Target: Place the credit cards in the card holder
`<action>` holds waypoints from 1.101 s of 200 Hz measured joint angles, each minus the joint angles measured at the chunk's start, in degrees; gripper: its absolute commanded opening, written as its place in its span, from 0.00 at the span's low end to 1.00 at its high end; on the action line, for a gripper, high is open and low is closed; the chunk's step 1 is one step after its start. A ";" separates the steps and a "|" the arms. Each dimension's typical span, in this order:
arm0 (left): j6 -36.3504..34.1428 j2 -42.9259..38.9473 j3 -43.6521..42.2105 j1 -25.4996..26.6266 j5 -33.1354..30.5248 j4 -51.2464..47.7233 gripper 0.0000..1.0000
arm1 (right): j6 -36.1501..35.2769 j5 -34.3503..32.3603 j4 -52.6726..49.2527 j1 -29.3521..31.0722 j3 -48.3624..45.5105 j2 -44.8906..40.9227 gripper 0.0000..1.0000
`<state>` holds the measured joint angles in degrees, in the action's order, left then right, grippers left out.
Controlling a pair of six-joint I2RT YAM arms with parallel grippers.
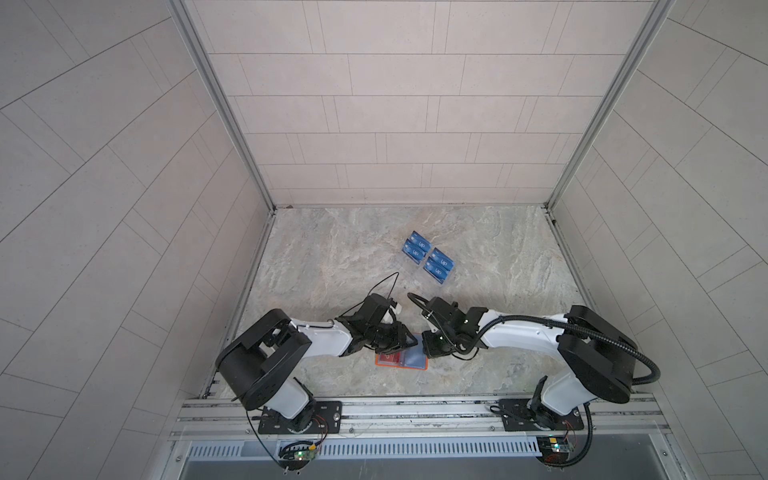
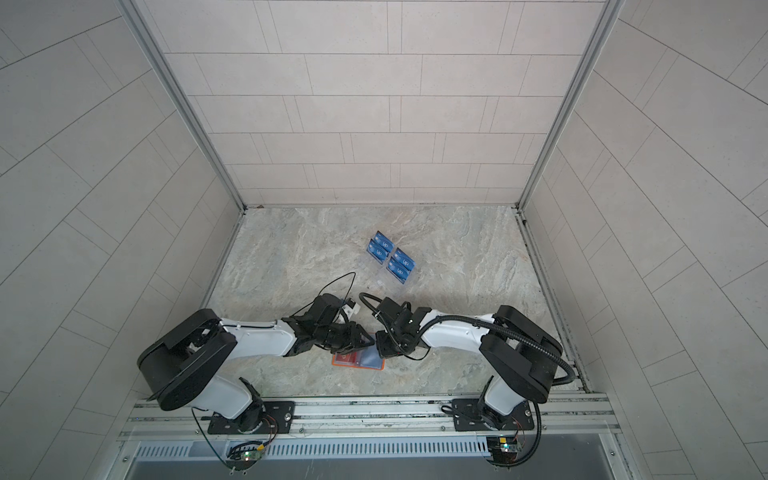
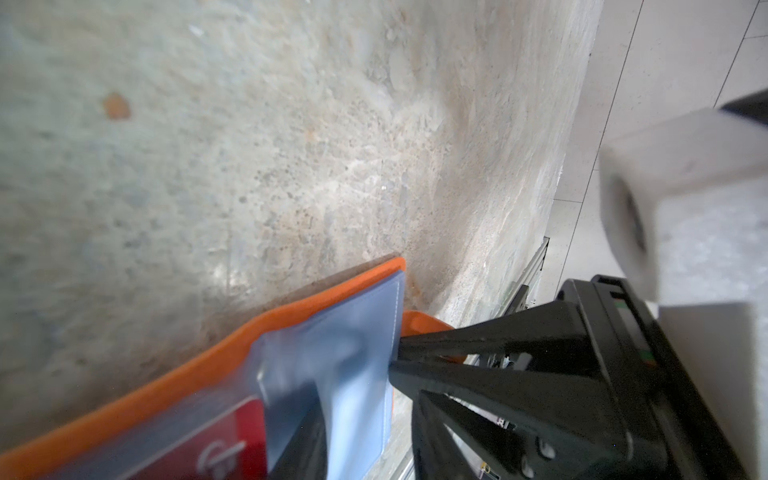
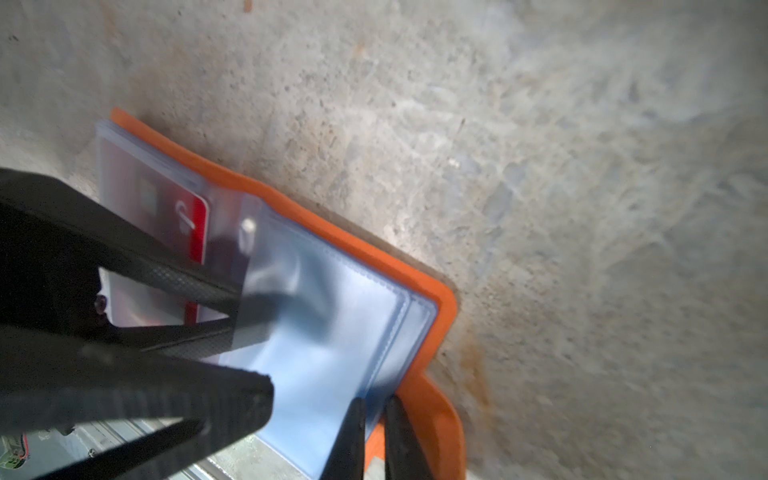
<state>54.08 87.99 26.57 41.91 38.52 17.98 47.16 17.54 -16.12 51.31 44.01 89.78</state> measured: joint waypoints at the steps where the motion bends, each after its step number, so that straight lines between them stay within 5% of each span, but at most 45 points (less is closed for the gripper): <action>1: -0.02 0.00 -0.02 0.00 0.00 0.04 0.30 | 0.00 0.00 0.00 0.00 0.00 0.00 0.14; 122: 5.07 0.04 -1.51 0.04 -3.48 1.68 0.00 | -1.53 -2.84 -1.05 -2.62 -0.42 -3.76 0.13; 220: 7.21 -0.09 -6.73 0.00 -2.25 11.89 0.00 | -1.66 -0.11 3.34 -2.73 -2.99 -4.13 0.12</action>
<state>61.30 87.90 19.84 41.91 36.27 29.87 45.50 17.43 -12.78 48.58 41.01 85.65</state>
